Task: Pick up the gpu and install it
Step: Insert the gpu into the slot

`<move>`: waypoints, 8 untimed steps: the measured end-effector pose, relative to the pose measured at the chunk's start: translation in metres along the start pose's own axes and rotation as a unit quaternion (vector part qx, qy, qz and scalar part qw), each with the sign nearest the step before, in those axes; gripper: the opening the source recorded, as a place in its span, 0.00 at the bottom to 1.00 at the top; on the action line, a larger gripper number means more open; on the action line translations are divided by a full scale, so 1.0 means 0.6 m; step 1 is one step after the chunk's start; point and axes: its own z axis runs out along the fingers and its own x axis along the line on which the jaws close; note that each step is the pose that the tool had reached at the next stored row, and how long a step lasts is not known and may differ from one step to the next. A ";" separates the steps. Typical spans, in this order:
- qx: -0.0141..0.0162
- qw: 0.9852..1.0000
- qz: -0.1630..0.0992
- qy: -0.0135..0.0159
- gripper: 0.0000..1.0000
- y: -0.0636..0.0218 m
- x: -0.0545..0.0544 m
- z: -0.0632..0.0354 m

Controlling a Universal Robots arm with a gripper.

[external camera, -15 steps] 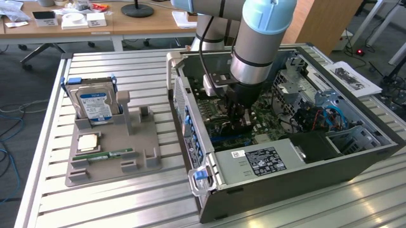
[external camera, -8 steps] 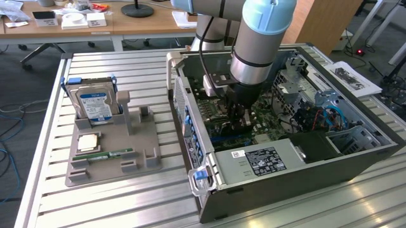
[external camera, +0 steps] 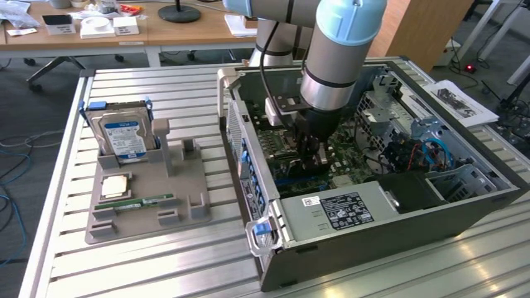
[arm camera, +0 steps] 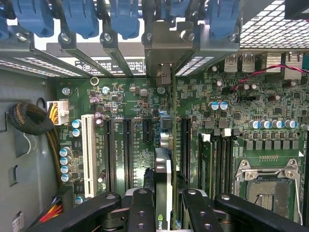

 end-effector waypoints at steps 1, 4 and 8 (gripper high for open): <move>0.000 1.000 0.000 0.000 0.27 0.000 0.000 0.000; 0.000 1.000 0.000 0.000 0.27 0.000 -0.001 0.000; 0.000 1.000 0.000 0.000 0.27 0.000 -0.001 0.000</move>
